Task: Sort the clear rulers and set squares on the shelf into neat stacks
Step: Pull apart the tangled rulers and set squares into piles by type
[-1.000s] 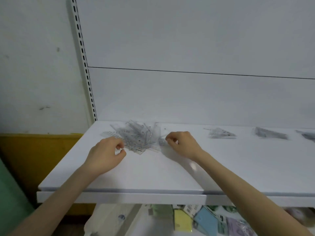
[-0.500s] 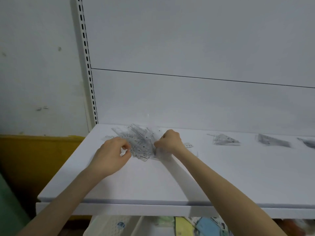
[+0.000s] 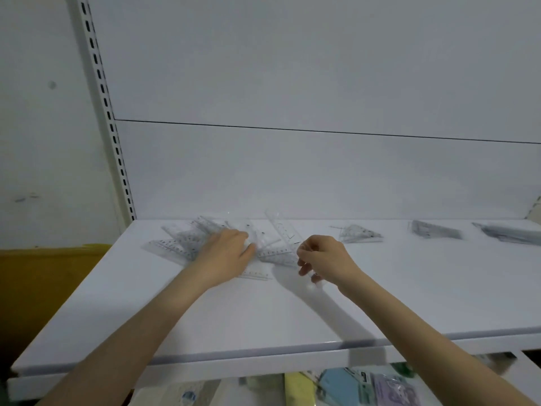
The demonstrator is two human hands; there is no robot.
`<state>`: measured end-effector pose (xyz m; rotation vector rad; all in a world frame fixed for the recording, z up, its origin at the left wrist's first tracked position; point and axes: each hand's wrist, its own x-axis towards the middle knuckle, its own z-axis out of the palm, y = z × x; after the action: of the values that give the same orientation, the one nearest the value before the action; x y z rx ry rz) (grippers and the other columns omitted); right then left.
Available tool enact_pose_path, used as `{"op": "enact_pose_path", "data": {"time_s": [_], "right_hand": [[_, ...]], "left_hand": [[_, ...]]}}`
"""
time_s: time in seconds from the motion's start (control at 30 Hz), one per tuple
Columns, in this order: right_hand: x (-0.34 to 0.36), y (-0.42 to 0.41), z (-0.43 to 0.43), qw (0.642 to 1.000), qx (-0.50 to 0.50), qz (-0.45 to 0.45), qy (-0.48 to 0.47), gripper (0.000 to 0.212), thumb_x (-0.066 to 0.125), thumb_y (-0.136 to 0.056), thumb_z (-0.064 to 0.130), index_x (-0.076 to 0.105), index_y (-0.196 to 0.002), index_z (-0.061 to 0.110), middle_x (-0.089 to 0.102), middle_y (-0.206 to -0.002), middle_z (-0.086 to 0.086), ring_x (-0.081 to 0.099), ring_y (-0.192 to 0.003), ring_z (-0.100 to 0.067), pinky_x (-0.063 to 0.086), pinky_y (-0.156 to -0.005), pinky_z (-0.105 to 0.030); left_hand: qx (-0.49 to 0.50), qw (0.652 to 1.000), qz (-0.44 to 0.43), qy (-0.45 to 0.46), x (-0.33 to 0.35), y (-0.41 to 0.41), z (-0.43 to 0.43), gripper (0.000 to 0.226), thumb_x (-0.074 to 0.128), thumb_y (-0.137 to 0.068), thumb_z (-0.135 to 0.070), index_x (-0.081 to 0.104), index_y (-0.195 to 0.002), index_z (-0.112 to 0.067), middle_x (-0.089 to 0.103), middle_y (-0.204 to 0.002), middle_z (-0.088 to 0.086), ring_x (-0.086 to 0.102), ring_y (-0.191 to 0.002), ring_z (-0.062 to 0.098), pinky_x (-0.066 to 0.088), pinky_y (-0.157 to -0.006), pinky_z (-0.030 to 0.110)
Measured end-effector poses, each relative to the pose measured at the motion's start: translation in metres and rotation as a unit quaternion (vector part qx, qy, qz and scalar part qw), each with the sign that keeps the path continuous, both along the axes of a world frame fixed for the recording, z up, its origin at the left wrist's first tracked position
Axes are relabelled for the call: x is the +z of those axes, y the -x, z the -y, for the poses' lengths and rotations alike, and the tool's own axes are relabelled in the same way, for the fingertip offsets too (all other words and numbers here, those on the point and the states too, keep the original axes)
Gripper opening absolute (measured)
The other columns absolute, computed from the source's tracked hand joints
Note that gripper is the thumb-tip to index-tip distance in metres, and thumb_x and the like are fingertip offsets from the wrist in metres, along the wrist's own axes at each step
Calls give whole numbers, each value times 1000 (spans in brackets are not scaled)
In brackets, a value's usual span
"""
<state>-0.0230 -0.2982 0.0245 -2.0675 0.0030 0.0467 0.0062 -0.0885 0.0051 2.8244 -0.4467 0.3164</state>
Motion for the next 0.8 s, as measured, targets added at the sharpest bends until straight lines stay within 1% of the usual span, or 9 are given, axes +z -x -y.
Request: {"op": "enact_pose_path", "data": {"time_s": [0.1, 0.2, 0.27, 0.37, 0.5, 0.6, 0.7, 0.73, 0.8], "right_hand": [[-2, 12, 17, 1000, -13, 7, 6, 13, 49, -90, 5, 60, -91, -1, 66, -77, -6, 65, -57, -10, 47, -48, -24], [-3, 18, 28, 1000, -18, 17, 8, 14, 50, -90, 5, 60, -92, -3, 66, -76, -7, 64, -57, -11, 47, -48, -25], [-4, 20, 32, 1000, -16, 21, 8, 13, 50, -90, 5, 60, -91, -3, 66, -75, -6, 65, -58, -13, 47, -48, -26], [-6, 22, 34, 1000, -7, 24, 5, 11, 52, -90, 6, 61, -90, 0, 65, -74, -6, 64, -57, -12, 46, -48, -24], [-9, 22, 30, 1000, 3, 21, 1, 11, 52, -90, 5, 61, -89, 0, 65, -73, -5, 63, -56, -11, 45, -47, -22], [-9, 21, 27, 1000, 11, 18, -3, 11, 52, -89, 6, 61, -88, 1, 65, -72, -5, 63, -56, -11, 45, -48, -23], [-8, 20, 25, 1000, 16, 19, -4, 11, 52, -89, 6, 61, -89, 0, 65, -72, -4, 63, -55, -11, 45, -48, -22], [-8, 21, 25, 1000, 18, 19, -4, 11, 52, -89, 6, 61, -89, 0, 65, -72, -4, 63, -55, -10, 45, -48, -22], [-8, 21, 25, 1000, 20, 17, -7, 10, 52, -89, 6, 61, -88, 1, 64, -72, -4, 63, -55, -11, 45, -48, -22]], "left_hand": [[80, 992, -23, -94, -3, -15, 21, 57, 29, -97, -55, 50, -122, -9, 55, -125, 12, 43, -120, 29, 33, -96, 39], [123, 983, -87, -103, -7, -29, 31, 78, 34, -89, -69, 41, -135, -7, 41, -142, 18, 28, -134, 34, 28, -106, 41], [114, 982, -118, -91, -7, -34, 33, 76, 41, -87, -67, 47, -131, -6, 41, -139, 20, 26, -134, 36, 29, -107, 41], [89, 987, -118, -56, -1, -34, 32, 52, 52, -89, -52, 61, -111, -6, 59, -117, 15, 42, -121, 31, 30, -97, 33], [82, 993, -83, 13, -2, -29, 22, 27, 62, -81, -39, 61, -73, -13, 64, -81, 11, 56, -98, 29, 42, -73, 30], [90, 993, -31, -74, -3, -20, 22, 28, 59, -83, -39, 59, -77, -12, 64, -94, 11, 57, -97, 28, 43, -74, 32], [81, 992, -11, -100, -4, -16, 24, 24, 59, -85, -33, 63, -93, -11, 62, -101, 8, 55, -102, 26, 41, -77, 31], [81, 992, -13, -95, -4, -17, 23, 20, 60, -84, -29, 63, -92, -11, 62, -99, 8, 56, -100, 26, 42, -76, 31], [87, 994, -31, -60, -2, -18, 22, 9, 60, -80, -17, 58, -72, -12, 59, -81, 7, 59, -84, 26, 41, -65, 29]]}}
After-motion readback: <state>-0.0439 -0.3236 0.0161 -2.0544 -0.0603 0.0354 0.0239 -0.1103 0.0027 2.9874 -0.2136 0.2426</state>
